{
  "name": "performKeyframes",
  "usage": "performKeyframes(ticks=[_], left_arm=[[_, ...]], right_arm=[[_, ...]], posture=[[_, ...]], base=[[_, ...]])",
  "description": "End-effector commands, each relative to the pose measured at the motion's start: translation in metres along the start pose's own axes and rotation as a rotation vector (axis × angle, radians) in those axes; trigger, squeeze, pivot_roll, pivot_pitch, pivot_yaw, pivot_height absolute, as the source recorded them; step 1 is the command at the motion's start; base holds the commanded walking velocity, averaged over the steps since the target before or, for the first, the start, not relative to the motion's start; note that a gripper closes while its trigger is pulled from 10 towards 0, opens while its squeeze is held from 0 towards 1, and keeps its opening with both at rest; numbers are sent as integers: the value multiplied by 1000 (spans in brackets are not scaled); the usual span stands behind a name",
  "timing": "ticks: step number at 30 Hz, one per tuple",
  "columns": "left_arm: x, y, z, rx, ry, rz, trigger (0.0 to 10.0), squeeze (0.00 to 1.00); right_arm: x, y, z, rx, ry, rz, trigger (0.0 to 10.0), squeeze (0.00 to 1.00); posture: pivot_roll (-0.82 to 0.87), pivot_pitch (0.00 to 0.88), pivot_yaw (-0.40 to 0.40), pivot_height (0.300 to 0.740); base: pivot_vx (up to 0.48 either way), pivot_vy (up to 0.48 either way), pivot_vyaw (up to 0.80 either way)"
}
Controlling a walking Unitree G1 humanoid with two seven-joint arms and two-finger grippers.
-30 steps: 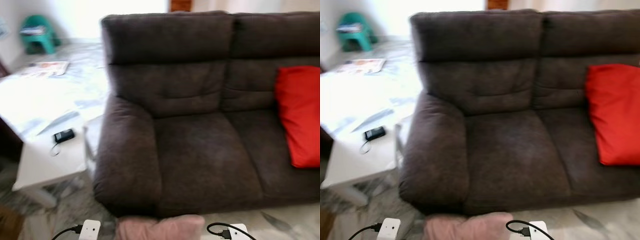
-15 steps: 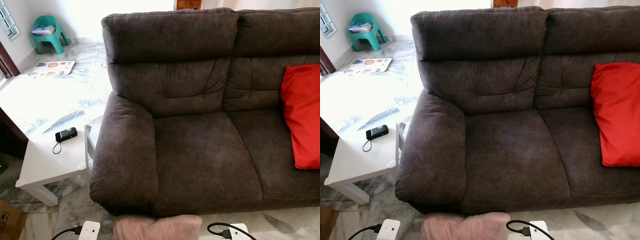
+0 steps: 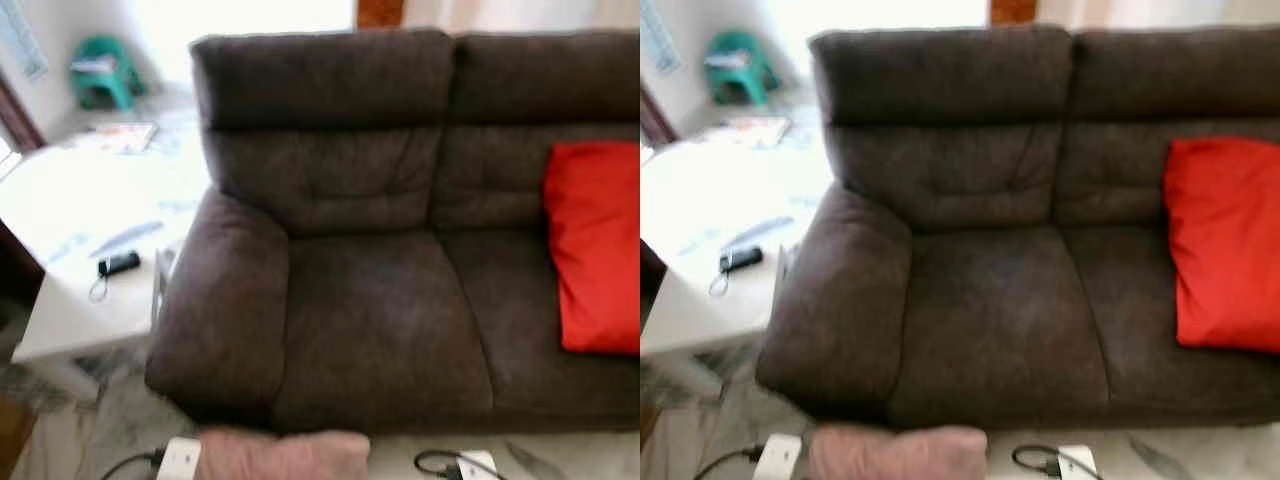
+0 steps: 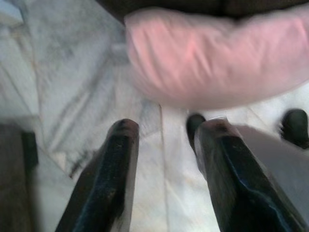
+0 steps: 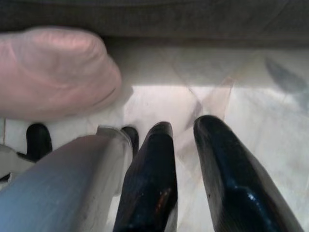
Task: Move the pillow to the sofa from floor
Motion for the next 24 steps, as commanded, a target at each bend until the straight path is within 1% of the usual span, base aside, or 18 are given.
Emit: performKeyframes(ticks=[1, 11, 24], left_arm=[[-1, -4, -7, 4, 14, -9, 10000, 0], [-1, -4, -7, -29, 14, -4, 10000, 0], [-1, -2, -7, -34, 11, 2, 10000, 0]], right_arm=[[0, -2, -5, 1, 11, -5, 10000, 0], [0, -2, -5, 7, 7, -4, 10000, 0], [0, -1, -5, 7, 8, -4, 10000, 0]], posture=[[-3, 0, -13, 740], [-3, 0, -13, 740], [-5, 0, -14, 740]], base=[[0, 0, 0], [0, 0, 0], [0, 478, 0]])
Point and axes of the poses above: a point about 5 cm out from each wrist's last joint towards the gripper, its own x axis pointing out of the wrist towards the gripper, its own y axis along the axis of the wrist's last joint, z = x × y, the point moved 2 cm from there along x, pointing out of the wrist towards the gripper, and after that the axes turned 10 degrees about x, right-handed, at the moved point
